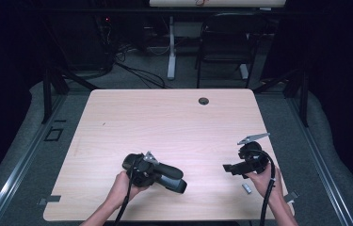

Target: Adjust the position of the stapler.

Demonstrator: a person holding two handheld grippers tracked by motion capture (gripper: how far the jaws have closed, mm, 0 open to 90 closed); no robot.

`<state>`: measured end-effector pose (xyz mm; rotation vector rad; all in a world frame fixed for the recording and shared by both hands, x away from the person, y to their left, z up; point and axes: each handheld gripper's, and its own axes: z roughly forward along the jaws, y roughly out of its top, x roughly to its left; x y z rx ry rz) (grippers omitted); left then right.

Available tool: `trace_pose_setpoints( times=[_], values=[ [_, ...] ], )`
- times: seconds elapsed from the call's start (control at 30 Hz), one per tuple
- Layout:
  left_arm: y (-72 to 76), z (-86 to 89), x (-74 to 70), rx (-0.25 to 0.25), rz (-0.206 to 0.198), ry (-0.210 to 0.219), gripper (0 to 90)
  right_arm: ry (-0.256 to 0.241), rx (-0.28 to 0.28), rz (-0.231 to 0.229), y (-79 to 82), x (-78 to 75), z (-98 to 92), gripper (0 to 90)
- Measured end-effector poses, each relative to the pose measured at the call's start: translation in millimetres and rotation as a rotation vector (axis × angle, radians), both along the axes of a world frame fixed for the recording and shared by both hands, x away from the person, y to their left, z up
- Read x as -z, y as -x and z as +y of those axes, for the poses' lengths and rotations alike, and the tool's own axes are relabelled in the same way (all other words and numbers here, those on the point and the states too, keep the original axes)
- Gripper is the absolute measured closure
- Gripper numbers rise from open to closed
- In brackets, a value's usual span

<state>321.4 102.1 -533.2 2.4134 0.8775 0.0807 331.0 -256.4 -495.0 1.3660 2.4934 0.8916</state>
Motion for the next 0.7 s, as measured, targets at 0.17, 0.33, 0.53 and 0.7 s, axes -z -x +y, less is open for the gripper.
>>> trace_pose_setpoints(
  times=[0.17,0.33,0.53,0.7],
  values=[
    [-4.3,-6.5,0.6,0.006,-0.001,0.011,89.0,-0.004,-0.012,0.006,-1.1,0.8,1.6,15.5],
    [-1.3,-1.2,-16.6,0.127,0.072,0.013,57.6,-0.062,-0.042,-0.017,3.3,-8.1,4.6,12.2],
    [8.6,32.7,-42.9,0.13,0.042,0.064,25.3,-0.104,-0.068,0.018,5.7,-4.9,12.9,2.6],
    [-6.8,71.9,-46.9,0.039,0.007,0.11,2.9,-0.174,-0.101,0.048,5.2,-1.1,23.9,0.0]
  ],
)
